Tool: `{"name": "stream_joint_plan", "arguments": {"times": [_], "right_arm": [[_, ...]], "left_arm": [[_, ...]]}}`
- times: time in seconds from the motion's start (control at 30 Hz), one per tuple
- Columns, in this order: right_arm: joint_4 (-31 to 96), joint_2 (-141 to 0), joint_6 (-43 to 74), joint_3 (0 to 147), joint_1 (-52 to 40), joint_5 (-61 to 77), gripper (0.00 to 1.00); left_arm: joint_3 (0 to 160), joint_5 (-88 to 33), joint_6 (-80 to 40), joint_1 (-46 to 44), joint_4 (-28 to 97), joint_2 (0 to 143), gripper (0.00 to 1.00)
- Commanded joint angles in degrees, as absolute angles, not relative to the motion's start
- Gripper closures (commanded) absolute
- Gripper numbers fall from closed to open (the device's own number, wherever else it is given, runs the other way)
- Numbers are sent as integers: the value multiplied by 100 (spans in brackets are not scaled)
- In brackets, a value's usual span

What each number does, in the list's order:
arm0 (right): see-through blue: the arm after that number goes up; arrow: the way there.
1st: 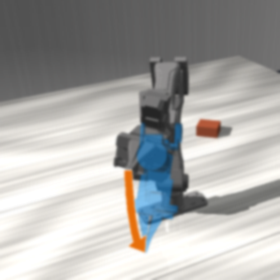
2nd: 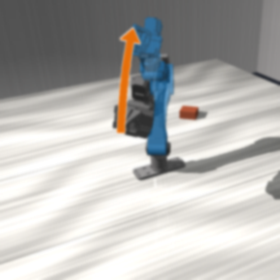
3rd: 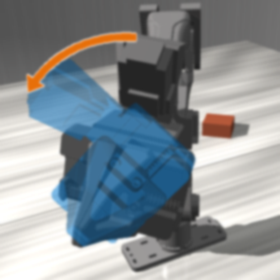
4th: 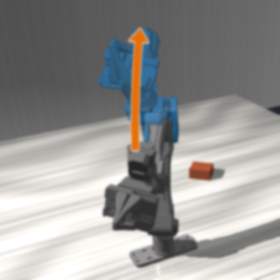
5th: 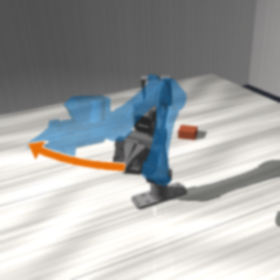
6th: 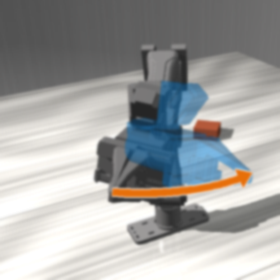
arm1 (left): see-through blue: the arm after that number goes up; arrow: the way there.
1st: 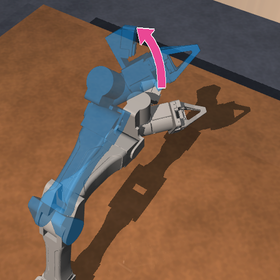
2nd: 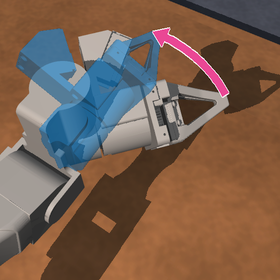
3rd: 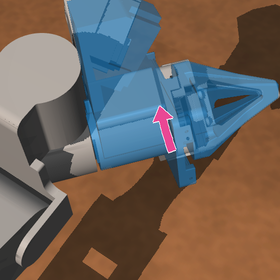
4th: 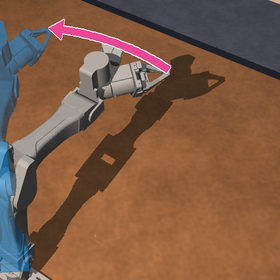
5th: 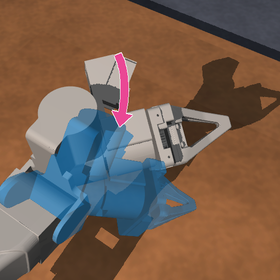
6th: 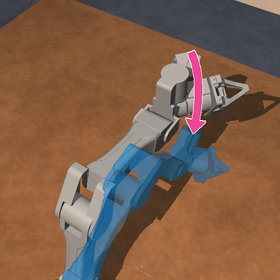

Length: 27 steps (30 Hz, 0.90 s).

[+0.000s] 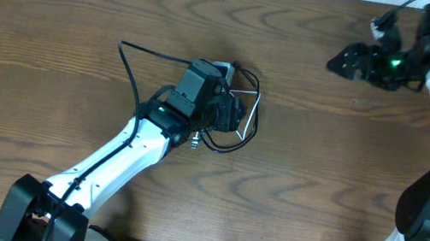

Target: Untangle cables

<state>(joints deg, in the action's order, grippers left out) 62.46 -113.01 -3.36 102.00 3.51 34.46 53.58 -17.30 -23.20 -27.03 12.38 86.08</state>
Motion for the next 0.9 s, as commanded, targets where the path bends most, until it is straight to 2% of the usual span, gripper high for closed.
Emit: {"name": "stream_joint_plan", "arguments": {"times": [0.0,0.2,0.73,0.87], "right_arm": [[6104,-11332,-121,9907,220,3020,2],[5900,-11332,-86,9456,204,3013,2],[5804,-11332,-86,9240,204,3035,2],[5782,-11332,-86,9240,204,3035,2]], "left_arm": [[5380,-1879,-2141,-2655,1431,8648,41],[5380,-2928,-1603,-2655,1457,8648,43],[5380,-2941,-1463,-2829,491,9198,49],[5380,-2936,-1463,-2869,259,9378,56]]}}
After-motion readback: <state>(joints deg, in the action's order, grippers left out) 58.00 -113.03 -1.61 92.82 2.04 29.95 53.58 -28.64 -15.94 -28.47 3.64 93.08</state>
